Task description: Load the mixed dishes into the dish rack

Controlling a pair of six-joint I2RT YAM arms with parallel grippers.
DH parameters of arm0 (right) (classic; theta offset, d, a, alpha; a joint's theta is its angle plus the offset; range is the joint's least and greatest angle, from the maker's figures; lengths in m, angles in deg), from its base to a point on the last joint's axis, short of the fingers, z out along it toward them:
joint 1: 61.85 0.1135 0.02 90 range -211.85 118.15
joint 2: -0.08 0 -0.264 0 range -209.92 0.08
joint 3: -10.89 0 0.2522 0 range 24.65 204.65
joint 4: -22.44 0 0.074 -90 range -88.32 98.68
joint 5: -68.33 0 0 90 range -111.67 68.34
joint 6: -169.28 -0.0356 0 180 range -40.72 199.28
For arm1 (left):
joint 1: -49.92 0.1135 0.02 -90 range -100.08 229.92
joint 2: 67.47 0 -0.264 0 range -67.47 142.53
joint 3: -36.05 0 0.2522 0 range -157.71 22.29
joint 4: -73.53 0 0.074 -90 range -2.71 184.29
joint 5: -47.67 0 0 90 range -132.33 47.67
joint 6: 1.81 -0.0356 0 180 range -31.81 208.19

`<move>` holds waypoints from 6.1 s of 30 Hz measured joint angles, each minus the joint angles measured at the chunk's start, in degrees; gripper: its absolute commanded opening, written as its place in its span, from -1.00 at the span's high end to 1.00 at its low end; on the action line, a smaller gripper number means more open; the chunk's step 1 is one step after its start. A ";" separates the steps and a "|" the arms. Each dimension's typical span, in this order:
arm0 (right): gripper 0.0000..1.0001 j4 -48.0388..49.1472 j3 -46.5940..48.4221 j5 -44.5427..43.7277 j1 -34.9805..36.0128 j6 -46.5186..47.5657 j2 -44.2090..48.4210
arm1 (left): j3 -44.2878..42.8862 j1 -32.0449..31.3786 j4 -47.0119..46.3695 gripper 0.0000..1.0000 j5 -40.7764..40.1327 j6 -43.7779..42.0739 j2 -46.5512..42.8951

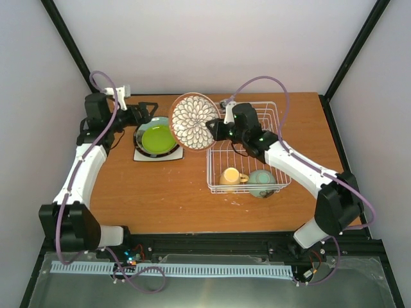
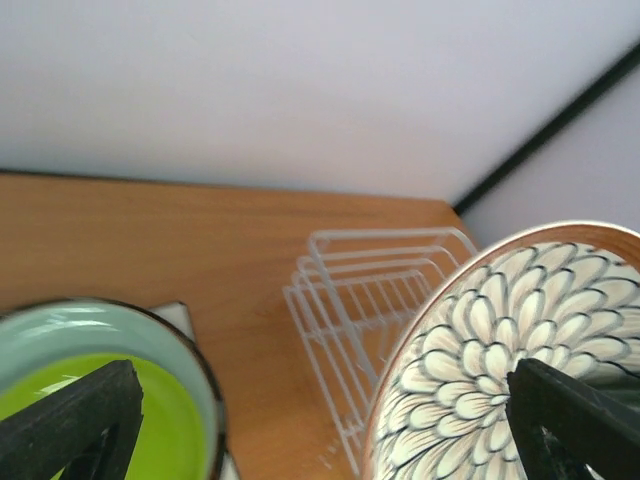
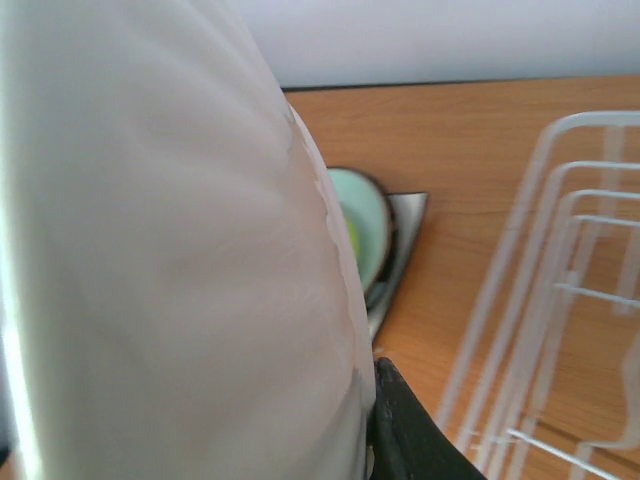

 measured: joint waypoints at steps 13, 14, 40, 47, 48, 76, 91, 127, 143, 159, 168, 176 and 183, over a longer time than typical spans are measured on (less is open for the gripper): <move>0.94 -16.04 1.25 -41.35 0.42 -0.37 7.10 | 0.15 0.02 3.21 -1.00 -27.39 -5.73 -8.37; 0.94 -17.33 1.25 -43.06 0.57 -0.66 7.06 | 0.26 0.00 3.52 -1.00 -28.06 -5.90 -8.24; 0.94 -25.00 6.25 -53.55 6.27 -5.27 -5.27 | 2.16 0.00 7.39 -0.99 -35.82 -7.98 -8.07; 0.94 -26.01 8.20 -53.11 6.62 -5.35 -7.50 | 2.19 0.00 7.43 -1.00 -36.83 -8.90 -8.07; 0.95 -26.43 9.16 -52.98 6.62 -5.35 -8.33 | 2.19 0.00 7.45 -1.00 -36.94 -9.03 -8.07; 0.66 -30.27 17.25 -57.92 8.74 -11.50 -18.08 | 4.66 0.00 13.99 -0.99 -41.68 -9.53 0.02; 0.50 -31.87 22.38 -64.30 16.00 -8.04 -27.71 | 7.23 0.00 13.88 -1.00 -43.95 -9.55 -1.03; -0.71 -21.86 4.15 -54.55 10.47 -0.13 10.03 | 1.88 6.25 10.95 -0.52 -15.67 -12.41 14.91; -0.73 -22.29 -4.22 -50.40 5.49 -0.63 14.51 | -2.25 6.25 10.80 -0.32 -12.41 -14.51 26.43; -0.73 -21.90 -4.24 -48.89 4.79 -0.59 14.60 | -2.62 6.03 9.27 0.43 -11.80 -16.35 31.01; -0.71 -21.64 -4.31 -48.65 4.44 -0.59 14.60 | -3.80 6.27 8.90 0.99 -8.63 -15.41 32.46; -0.66 -19.85 -6.38 -47.32 4.31 -0.20 16.76 | -4.00 6.49 10.51 0.99 -5.55 -14.84 24.98; -0.69 -14.84 -7.43 -40.13 4.22 2.21 20.22 | -4.13 6.45 9.46 0.99 1.22 -11.74 7.72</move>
